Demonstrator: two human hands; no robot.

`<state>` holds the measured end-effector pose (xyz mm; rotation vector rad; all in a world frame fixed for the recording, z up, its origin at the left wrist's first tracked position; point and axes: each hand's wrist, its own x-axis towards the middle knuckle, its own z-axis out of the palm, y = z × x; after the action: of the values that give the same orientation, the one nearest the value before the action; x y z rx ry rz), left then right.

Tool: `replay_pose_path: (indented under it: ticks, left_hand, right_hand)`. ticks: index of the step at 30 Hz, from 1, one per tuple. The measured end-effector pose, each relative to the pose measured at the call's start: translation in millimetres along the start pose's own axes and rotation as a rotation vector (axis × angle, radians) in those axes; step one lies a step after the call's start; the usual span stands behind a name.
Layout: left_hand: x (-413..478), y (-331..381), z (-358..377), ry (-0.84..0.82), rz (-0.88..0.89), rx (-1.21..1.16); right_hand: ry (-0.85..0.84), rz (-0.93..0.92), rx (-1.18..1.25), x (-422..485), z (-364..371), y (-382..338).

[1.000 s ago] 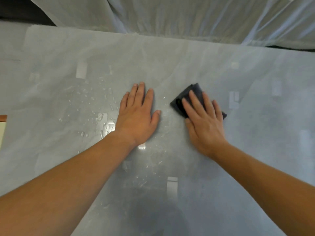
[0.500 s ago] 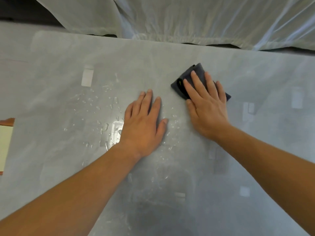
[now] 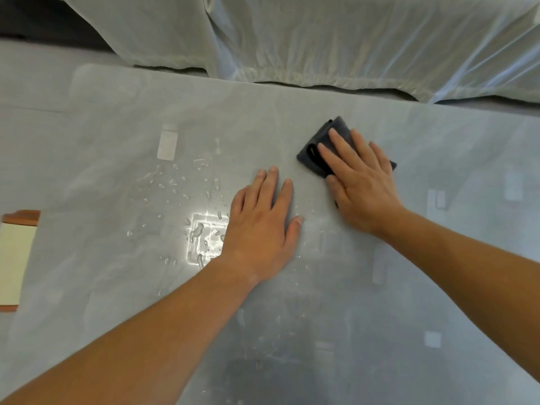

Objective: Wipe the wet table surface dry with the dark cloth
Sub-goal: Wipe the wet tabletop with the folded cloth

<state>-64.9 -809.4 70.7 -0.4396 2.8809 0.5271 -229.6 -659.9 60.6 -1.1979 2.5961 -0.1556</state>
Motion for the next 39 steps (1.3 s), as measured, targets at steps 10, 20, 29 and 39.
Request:
replay_pose_path:
  ticks: [10,20,29,39]
  left_hand:
    - [-2,-9,8,0.023,0.043,-0.037]
    - [-26,-20,3,0.065,0.087,-0.023]
    - [-51,-35,8,0.032,0.105,0.013]
    - [-53,-32,6,0.018,0.102,0.048]
  right_hand:
    - [0.095,0.155,0.006,49,0,-28]
    - [0.118,0.327,0.062,69,-5,-39]
    - [-0.002,0.003,-0.008,-4,11,-37]
    - [-0.012,-0.027,0.011,-64,28,-62]
